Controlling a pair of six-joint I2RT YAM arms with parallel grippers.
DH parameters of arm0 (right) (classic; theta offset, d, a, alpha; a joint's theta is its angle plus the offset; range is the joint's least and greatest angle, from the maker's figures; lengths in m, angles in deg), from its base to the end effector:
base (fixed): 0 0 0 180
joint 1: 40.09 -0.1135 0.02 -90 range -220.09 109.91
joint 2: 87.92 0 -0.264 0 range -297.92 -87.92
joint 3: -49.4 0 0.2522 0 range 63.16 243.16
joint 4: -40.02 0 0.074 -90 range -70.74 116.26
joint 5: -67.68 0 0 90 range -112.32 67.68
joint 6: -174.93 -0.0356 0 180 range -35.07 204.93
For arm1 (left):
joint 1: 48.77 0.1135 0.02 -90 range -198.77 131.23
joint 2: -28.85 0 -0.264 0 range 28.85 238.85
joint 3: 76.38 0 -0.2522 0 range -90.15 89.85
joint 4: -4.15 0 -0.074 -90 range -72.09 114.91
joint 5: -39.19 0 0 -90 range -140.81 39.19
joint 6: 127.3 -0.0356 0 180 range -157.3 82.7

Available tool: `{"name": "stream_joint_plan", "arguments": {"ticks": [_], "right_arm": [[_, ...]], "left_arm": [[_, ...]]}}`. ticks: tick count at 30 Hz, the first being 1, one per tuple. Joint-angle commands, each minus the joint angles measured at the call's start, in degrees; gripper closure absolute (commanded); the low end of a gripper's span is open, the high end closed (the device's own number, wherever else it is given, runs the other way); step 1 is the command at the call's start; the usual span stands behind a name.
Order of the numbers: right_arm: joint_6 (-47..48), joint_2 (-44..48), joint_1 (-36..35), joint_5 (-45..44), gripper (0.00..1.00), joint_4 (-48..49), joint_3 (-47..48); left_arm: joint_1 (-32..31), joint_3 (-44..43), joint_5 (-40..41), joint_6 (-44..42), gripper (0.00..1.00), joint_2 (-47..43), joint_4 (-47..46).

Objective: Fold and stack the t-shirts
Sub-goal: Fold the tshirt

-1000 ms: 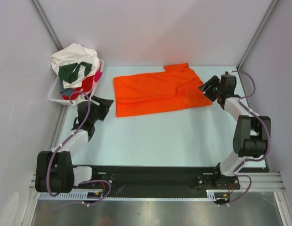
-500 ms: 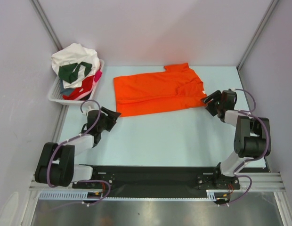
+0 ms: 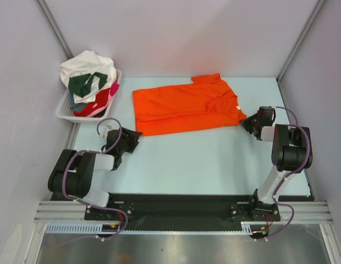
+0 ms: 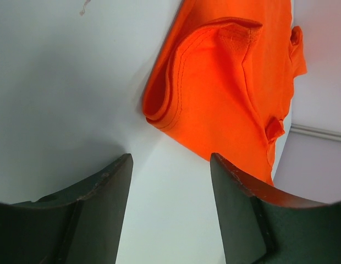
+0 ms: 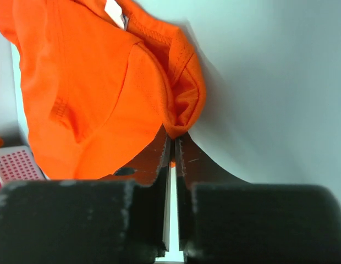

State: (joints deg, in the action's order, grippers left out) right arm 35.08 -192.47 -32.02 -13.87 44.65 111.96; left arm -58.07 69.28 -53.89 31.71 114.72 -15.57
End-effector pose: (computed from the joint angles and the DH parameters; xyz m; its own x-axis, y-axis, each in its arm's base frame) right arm 0.3577 -0.0454 0.1340 -0.3697 0.8160 -0.4443 0.4742 0.5769 0.6650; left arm 0.2474 -0.0424 0.1216 -0.3791 -0.8826 -0.2780 -0.4117 0.4299 -0.8036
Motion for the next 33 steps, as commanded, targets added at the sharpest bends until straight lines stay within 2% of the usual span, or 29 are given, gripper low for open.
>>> {"name": "stream_joint_plan", "arguments": {"ticks": [1,14,19,20,23,24,26,29,33], "right_arm": [[0.6,0.9,0.1,-3.7,1.0,0.8,1.0],[1.9,5.8,-2.1,-6.3,1.0,2.9,-3.4],[1.5,7.3,-2.1,-6.3,1.0,3.7,-4.7],[1.2,7.9,-2.3,-6.3,1.0,3.8,-5.4],[0.9,9.6,-2.7,-6.7,1.0,4.4,-6.8],[0.9,10.4,-2.8,-7.3,1.0,4.5,-7.3],[0.7,13.0,-2.9,-8.2,1.0,4.4,-8.4],[0.0,15.6,-2.7,-8.4,1.0,3.1,-10.3],[-1.0,22.1,-4.2,-13.4,0.98,-2.5,-13.8]], "left_arm": [[-0.5,-0.2,2.5,1.4,0.36,1.3,-3.5],[-1.9,-2.6,9.8,4.3,0.47,7.6,-5.2],[-2.7,-4.6,12.7,5.6,0.57,8.7,-2.9],[-2.9,-5.9,13.1,5.7,0.6,8.8,-1.2],[-2.9,-8.9,14.2,4.8,0.85,9.2,1.4],[-2.9,-9.7,14.6,3.5,1.0,8.9,3.7],[-2.8,-12.5,15.5,1.6,1.0,7.6,6.9],[-2.7,-16.4,15.7,-1.3,1.0,3.8,17.9],[-1.0,-17.5,11.4,-3.3,1.0,-1.3,22.0]]}}
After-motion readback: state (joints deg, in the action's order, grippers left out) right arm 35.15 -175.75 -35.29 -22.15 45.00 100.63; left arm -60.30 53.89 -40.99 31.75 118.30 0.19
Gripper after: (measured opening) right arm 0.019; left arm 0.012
